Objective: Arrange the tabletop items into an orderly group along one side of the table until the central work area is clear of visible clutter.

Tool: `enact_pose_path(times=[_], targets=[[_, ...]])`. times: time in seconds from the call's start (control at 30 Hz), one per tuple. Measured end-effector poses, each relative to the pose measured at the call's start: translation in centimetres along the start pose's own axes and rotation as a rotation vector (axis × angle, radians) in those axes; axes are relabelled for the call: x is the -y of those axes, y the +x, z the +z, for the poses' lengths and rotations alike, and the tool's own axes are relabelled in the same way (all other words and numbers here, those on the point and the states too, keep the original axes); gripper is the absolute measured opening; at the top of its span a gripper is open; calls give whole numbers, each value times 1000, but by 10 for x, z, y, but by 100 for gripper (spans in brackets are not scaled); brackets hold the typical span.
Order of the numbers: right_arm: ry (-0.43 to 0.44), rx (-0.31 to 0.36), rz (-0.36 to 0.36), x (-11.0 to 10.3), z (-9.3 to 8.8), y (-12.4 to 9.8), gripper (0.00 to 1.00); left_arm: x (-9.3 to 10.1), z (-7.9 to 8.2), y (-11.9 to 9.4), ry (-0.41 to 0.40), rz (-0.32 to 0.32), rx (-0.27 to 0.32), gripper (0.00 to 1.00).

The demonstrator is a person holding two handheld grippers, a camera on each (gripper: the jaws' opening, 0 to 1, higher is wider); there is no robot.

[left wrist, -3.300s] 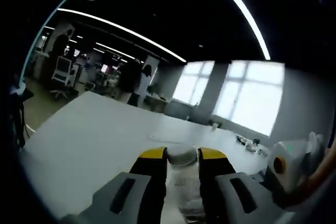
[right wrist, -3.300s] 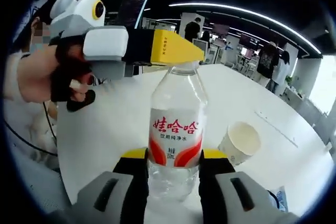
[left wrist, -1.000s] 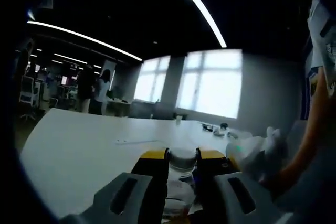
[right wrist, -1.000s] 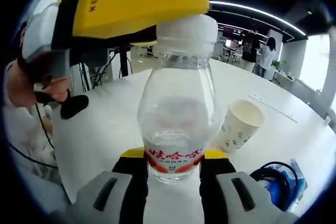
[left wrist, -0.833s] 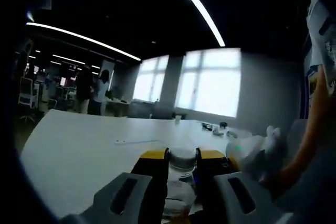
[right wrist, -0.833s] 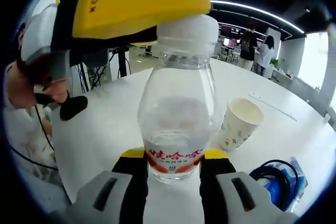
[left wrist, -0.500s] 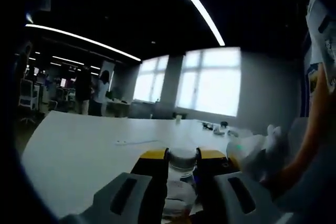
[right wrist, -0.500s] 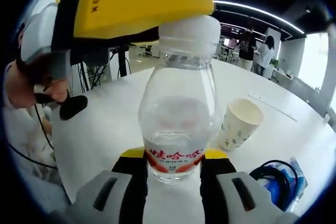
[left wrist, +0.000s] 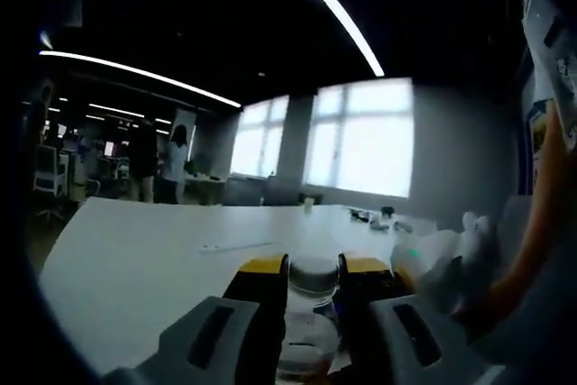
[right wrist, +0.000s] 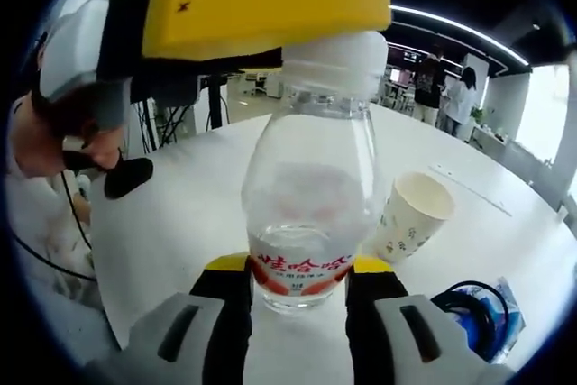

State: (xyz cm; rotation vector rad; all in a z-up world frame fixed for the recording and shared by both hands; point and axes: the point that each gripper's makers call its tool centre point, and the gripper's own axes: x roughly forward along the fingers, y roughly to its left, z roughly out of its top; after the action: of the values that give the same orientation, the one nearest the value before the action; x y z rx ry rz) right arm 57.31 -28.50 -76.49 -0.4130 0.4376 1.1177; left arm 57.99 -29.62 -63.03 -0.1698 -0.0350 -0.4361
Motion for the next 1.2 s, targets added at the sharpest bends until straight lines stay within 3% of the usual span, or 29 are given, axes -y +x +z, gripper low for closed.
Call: enact_pose_path(times=[0.13, 0.23, 0.37, 0.47, 0.5, 0.63, 0.8, 0.83, 1.03, 1.2], targets=[[-24, 6, 15, -7, -2, 0, 55, 0, 0, 2, 1, 2, 3, 23], [-46, -2, 38, -11, -5, 0, 55, 1, -2, 3, 0, -2, -10, 26], [-41, 3, 57, -8, -4, -1, 61, -6, -6, 2, 9, 35, -29, 45], [-31, -9, 77, -4, -6, -2, 63, -7, -7, -1, -7, 34, -39, 49], [10, -10, 102, -4, -6, -3, 64, -7, -8, -2, 4, 37, -47, 50], [1, -31, 135, -1, -9, -7, 64, -8, -9, -6, 2, 37, -56, 58], [2, -13, 188, -1, -5, -13, 73, -12, -12, -13, -8, 51, -72, 61], [-25, -37, 204, -2, -10, -15, 74, -12, -13, -14, -10, 54, -75, 63], [-19, -73, 273, -2, -22, -22, 72, -9, -14, -21, -23, 60, -81, 66], [-7, -64, 359, -4, -20, -31, 71, -5, -16, -28, -26, 66, -92, 67]])
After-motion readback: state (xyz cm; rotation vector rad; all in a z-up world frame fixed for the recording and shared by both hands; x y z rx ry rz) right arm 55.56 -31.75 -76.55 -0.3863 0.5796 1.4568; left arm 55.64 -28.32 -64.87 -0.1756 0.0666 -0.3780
